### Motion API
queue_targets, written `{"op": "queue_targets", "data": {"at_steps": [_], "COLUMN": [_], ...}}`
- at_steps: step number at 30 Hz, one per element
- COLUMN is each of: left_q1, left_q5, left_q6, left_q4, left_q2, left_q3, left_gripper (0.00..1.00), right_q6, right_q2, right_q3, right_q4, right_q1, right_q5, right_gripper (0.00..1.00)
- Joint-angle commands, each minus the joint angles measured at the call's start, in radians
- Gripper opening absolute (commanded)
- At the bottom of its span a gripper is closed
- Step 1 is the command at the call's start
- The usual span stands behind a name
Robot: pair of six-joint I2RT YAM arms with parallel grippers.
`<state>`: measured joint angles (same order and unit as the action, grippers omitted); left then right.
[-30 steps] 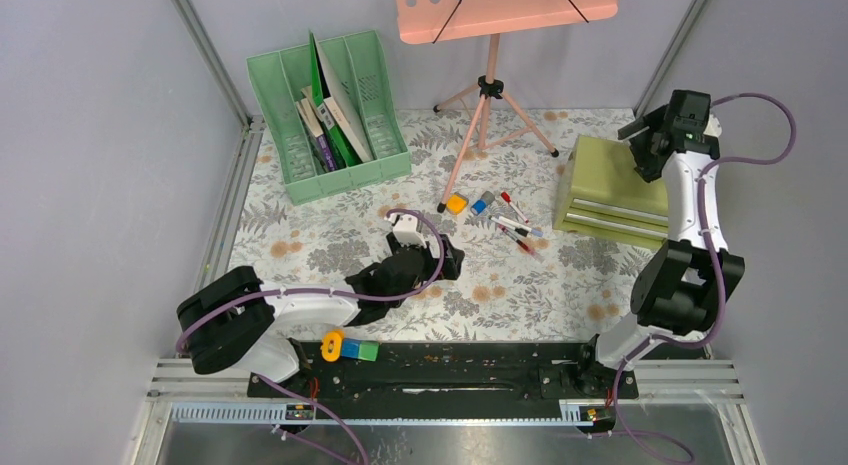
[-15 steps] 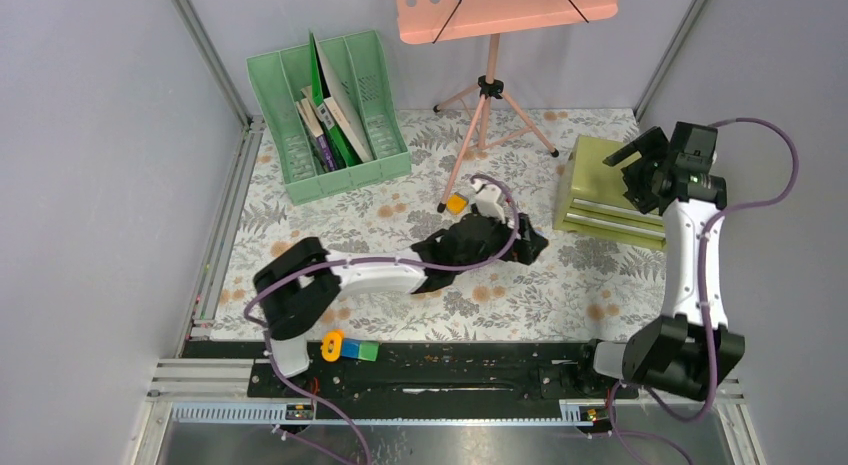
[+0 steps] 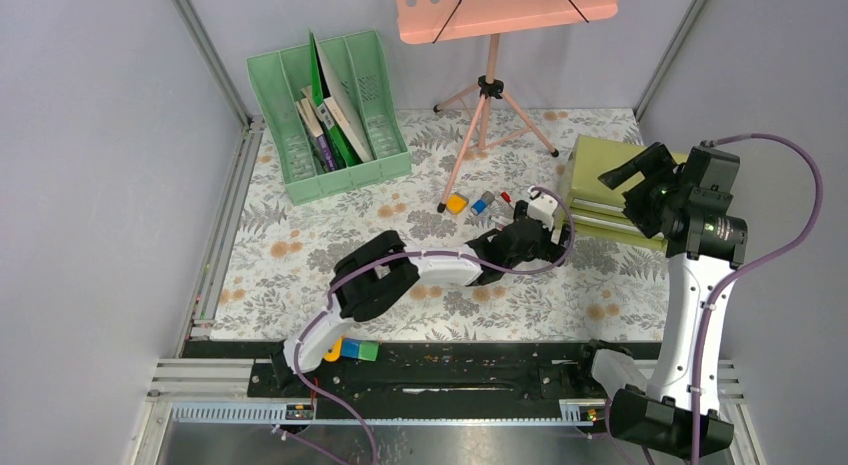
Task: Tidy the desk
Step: Move the storage box to the center of the board.
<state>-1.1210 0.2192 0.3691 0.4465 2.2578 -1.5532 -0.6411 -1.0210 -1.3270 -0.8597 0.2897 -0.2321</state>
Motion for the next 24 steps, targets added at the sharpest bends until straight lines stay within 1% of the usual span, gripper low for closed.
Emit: {"op": "queue_targets", "data": {"at_steps": [1,4,10,14,17,19,21,24], "left_q1": [0.0,0.0,0.002,0.008,0.023,0.033,0.04,0.044], "left_q5": [0.108,0.134,0.215,0.192,0.166,0.151,0.136,0.125], "left_q6": [-0.077,-0.116,-0.148,-0.175,-0.142,-0.11,-0.085,-0.059], "left_q4": [0.027,0.054,0.134,0.192,0.129,0.127,0.113,0.062], "left_q2": [0.071,0.109,0.141,0.166,0.207,0.219,0.232,0.261], "left_q3": [-0.153,-0.201,-0.222,-0.237,-0.311,-0.321,-0.344,-0.409], "left_gripper": [0.86,0.83,0.78,0.67,0.66,0.65,0.6,0.47], "right_q6": [0.018,0.017,0.021,0.021,0.024,0.021,0.019,0.019], "right_q2": [0.024,0.04,0.04,0.041,0.036,0.036,0.038,0.04], "right_q3": [-0.048,-0.051,-0.035,-0.032,-0.039,-0.043,-0.045,-0.044], "right_q4": [-0.052,-0.067,-0.073,-0.069,-0.069,-0.07,-0.071,-0.072], "right_q1": [-0.004,-0.004,-0.004,-0.004,-0.004,-0.004,-0.004,-0.004], "right_q5": [-0.064,-0.07,-0.09,-0.089,-0.087,-0.092,-0.095,-0.098], "right_gripper": [0.92,0.92,0.92,0.92,0.92,0.92,0.92,0.92]}}
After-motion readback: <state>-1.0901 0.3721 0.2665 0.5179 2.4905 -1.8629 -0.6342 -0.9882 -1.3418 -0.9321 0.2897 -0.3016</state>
